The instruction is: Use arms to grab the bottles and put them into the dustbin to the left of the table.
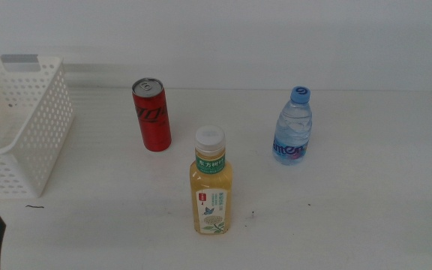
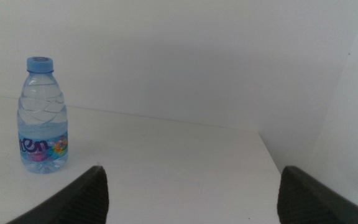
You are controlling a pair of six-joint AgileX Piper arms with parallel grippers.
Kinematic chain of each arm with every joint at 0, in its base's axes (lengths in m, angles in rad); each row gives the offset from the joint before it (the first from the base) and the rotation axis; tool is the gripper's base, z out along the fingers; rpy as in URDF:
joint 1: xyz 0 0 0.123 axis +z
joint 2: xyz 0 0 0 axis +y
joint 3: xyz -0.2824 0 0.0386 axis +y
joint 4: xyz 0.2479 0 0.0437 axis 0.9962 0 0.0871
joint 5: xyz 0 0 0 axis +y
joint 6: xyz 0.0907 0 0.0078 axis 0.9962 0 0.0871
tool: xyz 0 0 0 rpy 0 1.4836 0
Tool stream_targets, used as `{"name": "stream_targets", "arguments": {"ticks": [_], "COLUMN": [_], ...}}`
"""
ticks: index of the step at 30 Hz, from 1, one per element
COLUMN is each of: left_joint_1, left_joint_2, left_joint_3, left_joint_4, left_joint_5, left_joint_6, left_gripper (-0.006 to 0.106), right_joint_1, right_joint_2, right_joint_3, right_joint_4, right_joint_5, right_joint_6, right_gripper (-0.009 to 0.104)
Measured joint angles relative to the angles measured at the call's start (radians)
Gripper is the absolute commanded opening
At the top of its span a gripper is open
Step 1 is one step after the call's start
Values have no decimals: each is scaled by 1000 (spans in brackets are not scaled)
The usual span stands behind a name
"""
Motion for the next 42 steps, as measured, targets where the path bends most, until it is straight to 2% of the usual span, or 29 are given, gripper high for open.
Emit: {"name": "stream_targets", "arguments": {"ticks": [6,13,18,20,25,38,42], "left_joint_1": [-114,-294,-312,-317,-319,-319,-319], "left_joint_2": [270,863,1227,1324,1455,1462,1475], "left_joint_3": [0,0,-2,-2,-4,-5,-82], "left_joint_4": [18,10,18,18,18,50,47], "left_joint_5": [-219,-764,-1194,-1272,-1314,-1326,-1272], "left_joint_6": [0,0,0,-3,-60,-76,-78], "left_gripper": [94,94,94,94,94,94,94], "right_joint_1": [0,0,0,0,0,0,0], "right_joint_2": [0,0,0,0,0,0,0], "right_joint_3": [0,0,0,0,0,0,0], "right_joint_4": [0,0,0,0,0,0,0], "right_joint_5": [0,0,0,0,0,0,0], "right_joint_6": [0,0,0,0,0,0,0], "right_gripper": [83,83,83,83,83,83,83]}}
